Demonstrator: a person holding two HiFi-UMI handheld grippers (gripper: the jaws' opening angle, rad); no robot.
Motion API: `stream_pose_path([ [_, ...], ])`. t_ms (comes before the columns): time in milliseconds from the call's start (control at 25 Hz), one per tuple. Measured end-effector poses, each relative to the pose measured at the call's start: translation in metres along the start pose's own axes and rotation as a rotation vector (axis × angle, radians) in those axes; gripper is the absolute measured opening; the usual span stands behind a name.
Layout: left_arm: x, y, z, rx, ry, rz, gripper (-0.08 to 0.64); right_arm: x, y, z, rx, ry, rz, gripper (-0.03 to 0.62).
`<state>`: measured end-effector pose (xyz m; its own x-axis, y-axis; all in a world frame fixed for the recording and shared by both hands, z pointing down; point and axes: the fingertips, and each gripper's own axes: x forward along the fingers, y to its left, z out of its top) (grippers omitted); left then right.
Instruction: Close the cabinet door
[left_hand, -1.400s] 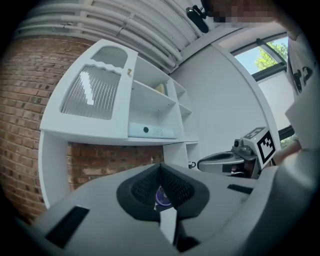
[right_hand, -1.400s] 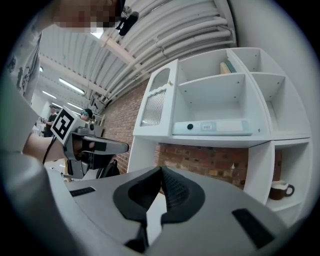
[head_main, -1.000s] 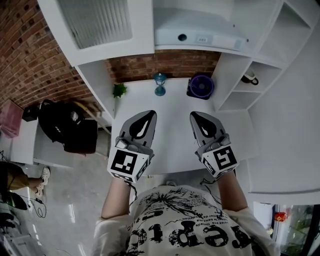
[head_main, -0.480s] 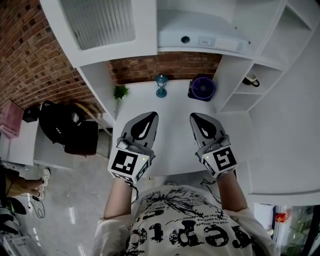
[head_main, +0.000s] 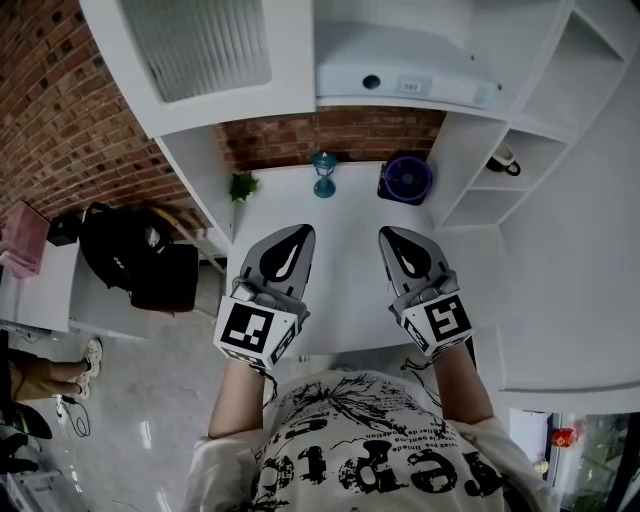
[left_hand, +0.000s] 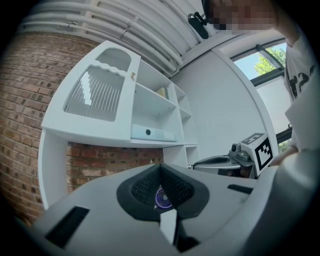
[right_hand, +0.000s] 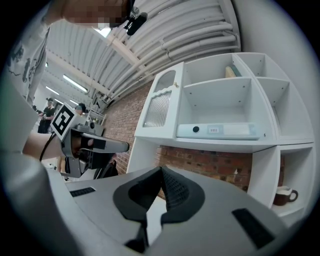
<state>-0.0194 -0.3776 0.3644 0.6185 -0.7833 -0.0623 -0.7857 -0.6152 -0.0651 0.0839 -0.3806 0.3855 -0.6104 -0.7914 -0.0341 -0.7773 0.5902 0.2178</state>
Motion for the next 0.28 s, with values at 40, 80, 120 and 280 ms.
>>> stream_pose_path([
  [40,-0.0004,0.0005,-0.0004,0.000,0.002,-0.001,0.014,0.0003,-0.0002,-0.0004,0.002,0.001,-0.002,0.012],
  [80,-0.0005,0.0007,-0.0013,0.001,0.006,-0.004,0.014,0.0004,-0.0006,-0.0010,0.005,0.002,-0.005,0.013],
  [120,-0.0005,0.0005,-0.0024,0.003,0.011,-0.007,0.014,0.0005,-0.0011,-0.0016,0.007,0.002,-0.008,0.012],
  [280,0.0002,-0.0017,-0.0066,0.020,0.030,-0.011,0.014,0.0014,-0.0021,-0.0023,0.005,-0.004,-0.001,0.013],
])
